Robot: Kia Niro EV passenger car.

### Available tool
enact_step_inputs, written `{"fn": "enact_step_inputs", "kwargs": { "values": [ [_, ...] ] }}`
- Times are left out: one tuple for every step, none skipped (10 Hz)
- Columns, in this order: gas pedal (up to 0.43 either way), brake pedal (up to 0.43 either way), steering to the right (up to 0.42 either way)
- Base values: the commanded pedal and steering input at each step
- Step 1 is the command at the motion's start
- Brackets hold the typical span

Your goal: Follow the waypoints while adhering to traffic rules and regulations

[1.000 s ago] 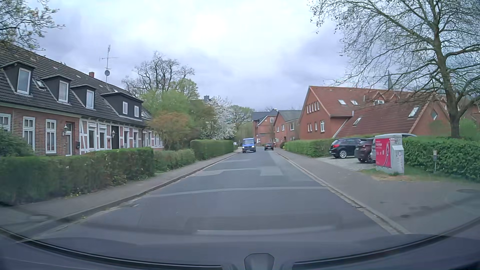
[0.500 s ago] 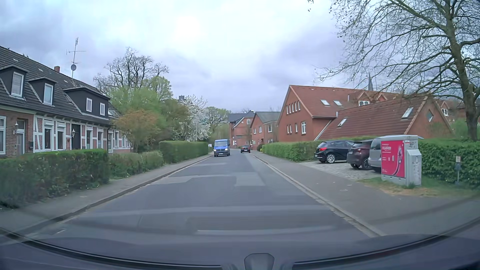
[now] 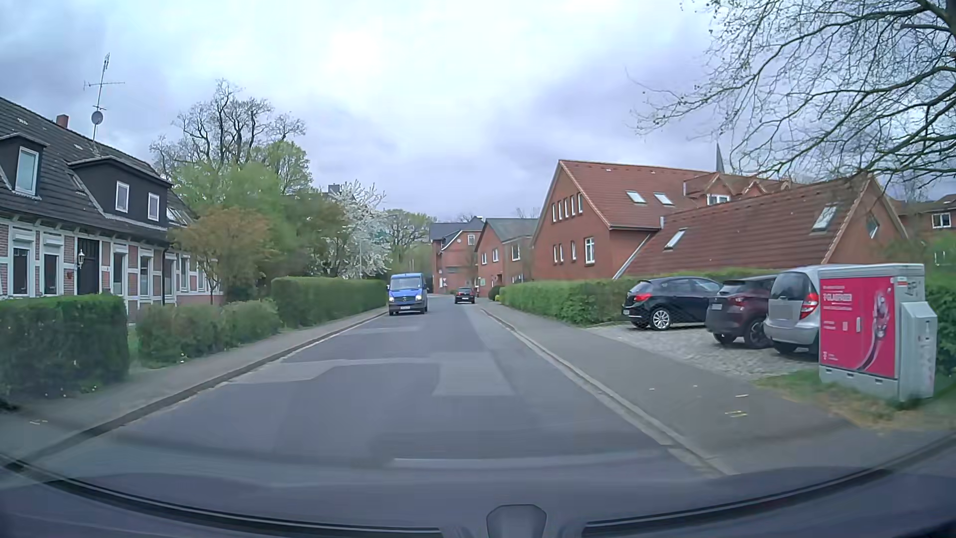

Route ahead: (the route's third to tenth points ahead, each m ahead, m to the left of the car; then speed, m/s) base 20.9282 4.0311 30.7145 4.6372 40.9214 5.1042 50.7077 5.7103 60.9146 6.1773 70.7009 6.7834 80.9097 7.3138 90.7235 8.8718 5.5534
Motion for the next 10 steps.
{"fn": "enact_step_inputs", "kwargs": {
  "values": [
    [0.059,0.000,0.023],
    [0.059,0.000,0.020],
    [0.067,0.000,0.019],
    [0.079,0.000,0.011],
    [0.087,0.000,0.005],
    [0.098,0.000,-0.001],
    [0.110,0.000,-0.003],
    [0.110,0.000,-0.004],
    [0.110,0.000,-0.004],
    [0.110,0.000,-0.004]
  ]
}}
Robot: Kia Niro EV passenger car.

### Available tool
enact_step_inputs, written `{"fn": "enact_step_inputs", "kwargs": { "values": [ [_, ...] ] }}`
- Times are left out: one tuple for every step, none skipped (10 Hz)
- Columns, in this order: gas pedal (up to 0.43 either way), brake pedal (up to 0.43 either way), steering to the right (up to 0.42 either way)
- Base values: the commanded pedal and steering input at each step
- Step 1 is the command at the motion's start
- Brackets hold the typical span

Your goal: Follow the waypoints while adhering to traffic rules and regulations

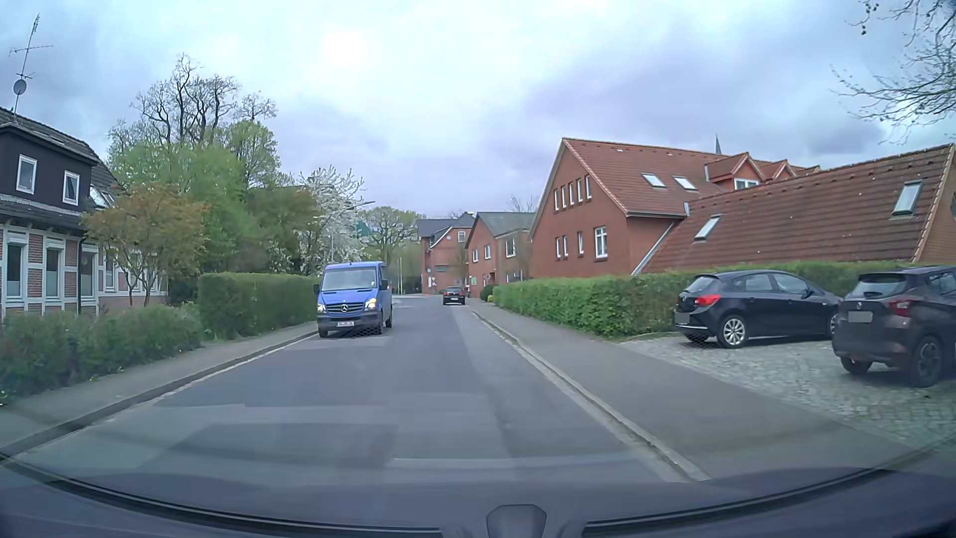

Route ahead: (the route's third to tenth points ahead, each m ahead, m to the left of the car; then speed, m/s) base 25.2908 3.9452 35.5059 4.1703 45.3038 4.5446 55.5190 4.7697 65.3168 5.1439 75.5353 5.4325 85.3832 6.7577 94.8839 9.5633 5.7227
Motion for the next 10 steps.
{"fn": "enact_step_inputs", "kwargs": {
  "values": [
    [0.110,0.000,-0.007],
    [0.110,0.000,-0.012],
    [0.110,0.000,-0.016],
    [0.110,0.000,-0.016],
    [0.110,0.000,-0.015],
    [0.110,0.000,-0.014],
    [0.110,0.000,-0.014],
    [0.118,0.000,-0.013],
    [0.118,0.000,-0.013],
    [0.118,0.000,-0.013]
  ]
}}
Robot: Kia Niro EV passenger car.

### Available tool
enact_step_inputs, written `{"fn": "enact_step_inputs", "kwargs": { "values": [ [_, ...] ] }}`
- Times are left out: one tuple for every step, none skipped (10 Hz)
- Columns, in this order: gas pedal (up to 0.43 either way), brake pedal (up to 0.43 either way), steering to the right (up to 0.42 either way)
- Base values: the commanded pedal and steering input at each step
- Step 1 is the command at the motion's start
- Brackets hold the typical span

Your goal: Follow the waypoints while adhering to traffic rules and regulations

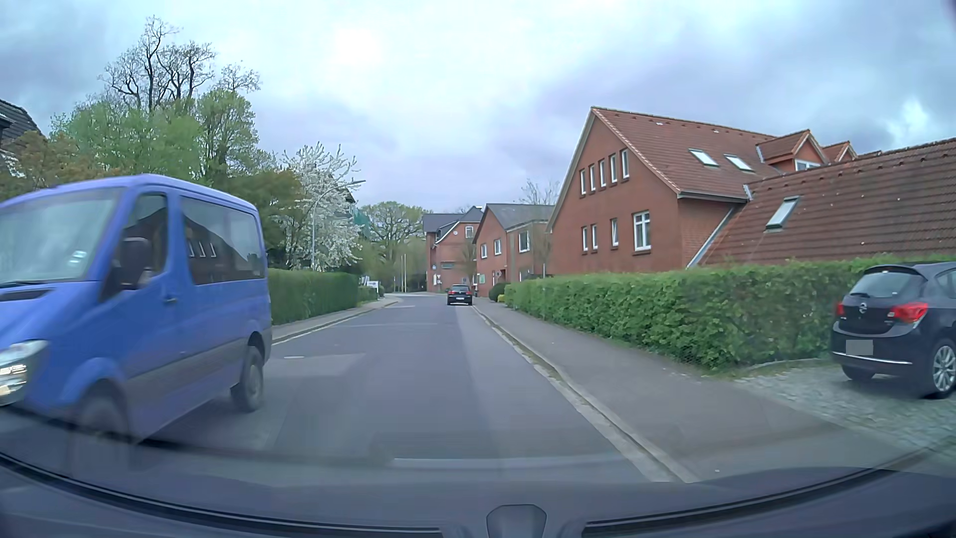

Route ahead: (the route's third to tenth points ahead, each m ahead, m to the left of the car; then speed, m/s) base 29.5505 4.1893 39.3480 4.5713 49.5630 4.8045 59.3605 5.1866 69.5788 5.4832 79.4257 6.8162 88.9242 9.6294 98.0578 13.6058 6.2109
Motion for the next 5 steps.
{"fn": "enact_step_inputs", "kwargs": {
  "values": [
    [0.118,0.000,-0.013],
    [0.130,0.000,-0.013],
    [0.130,0.000,-0.012],
    [0.130,0.000,-0.009],
    [0.118,0.000,-0.009]
  ]
}}
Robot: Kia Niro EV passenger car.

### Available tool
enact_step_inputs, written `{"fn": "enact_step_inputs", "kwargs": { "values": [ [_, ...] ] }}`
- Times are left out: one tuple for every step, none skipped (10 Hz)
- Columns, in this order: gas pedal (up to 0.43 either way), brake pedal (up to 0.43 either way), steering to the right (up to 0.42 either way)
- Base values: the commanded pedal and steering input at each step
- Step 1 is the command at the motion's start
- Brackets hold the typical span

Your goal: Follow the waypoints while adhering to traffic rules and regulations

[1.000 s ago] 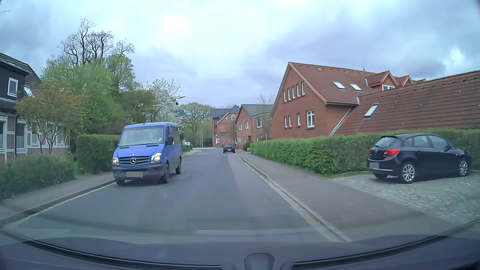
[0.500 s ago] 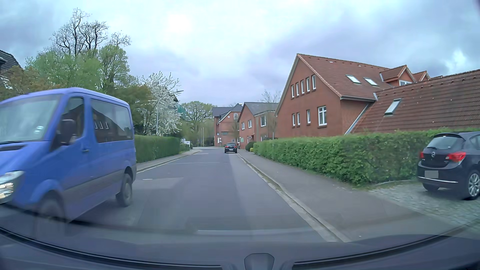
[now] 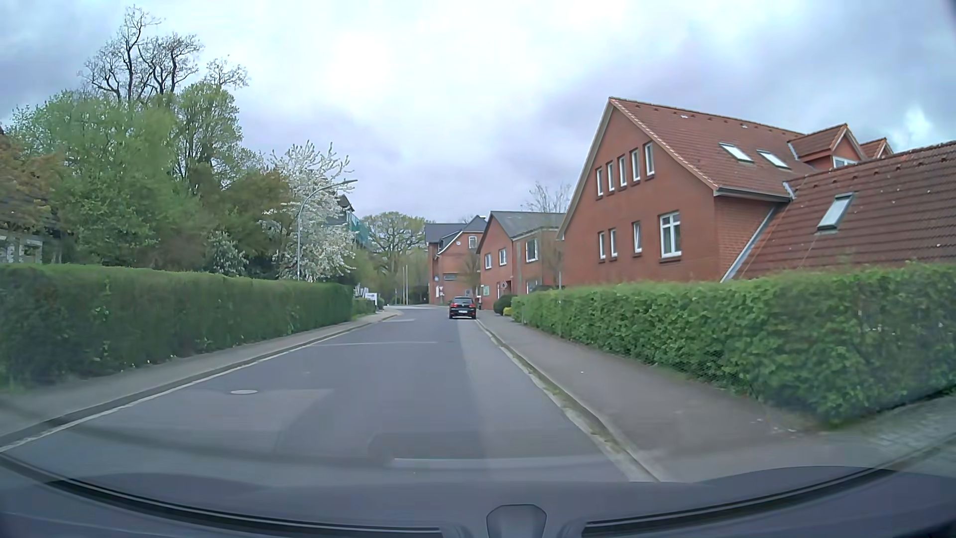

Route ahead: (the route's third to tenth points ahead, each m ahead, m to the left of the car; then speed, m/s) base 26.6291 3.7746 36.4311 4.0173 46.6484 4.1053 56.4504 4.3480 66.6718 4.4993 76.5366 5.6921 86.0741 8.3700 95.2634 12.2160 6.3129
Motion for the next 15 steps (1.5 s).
{"fn": "enact_step_inputs", "kwargs": {
  "values": [
    [0.110,0.000,-0.009],
    [0.098,0.000,-0.010],
    [0.079,0.000,-0.010],
    [0.067,0.000,-0.010],
    [0.067,0.000,-0.009],
    [0.067,0.000,-0.009],
    [0.067,0.000,-0.008],
    [0.067,0.000,-0.008],
    [0.067,0.000,-0.008],
    [0.067,0.000,-0.007],
    [0.067,0.000,-0.007],
    [0.067,0.000,-0.006],
    [0.067,0.000,-0.006],
    [0.067,0.000,-0.006],
    [0.067,0.000,-0.005]
  ]
}}
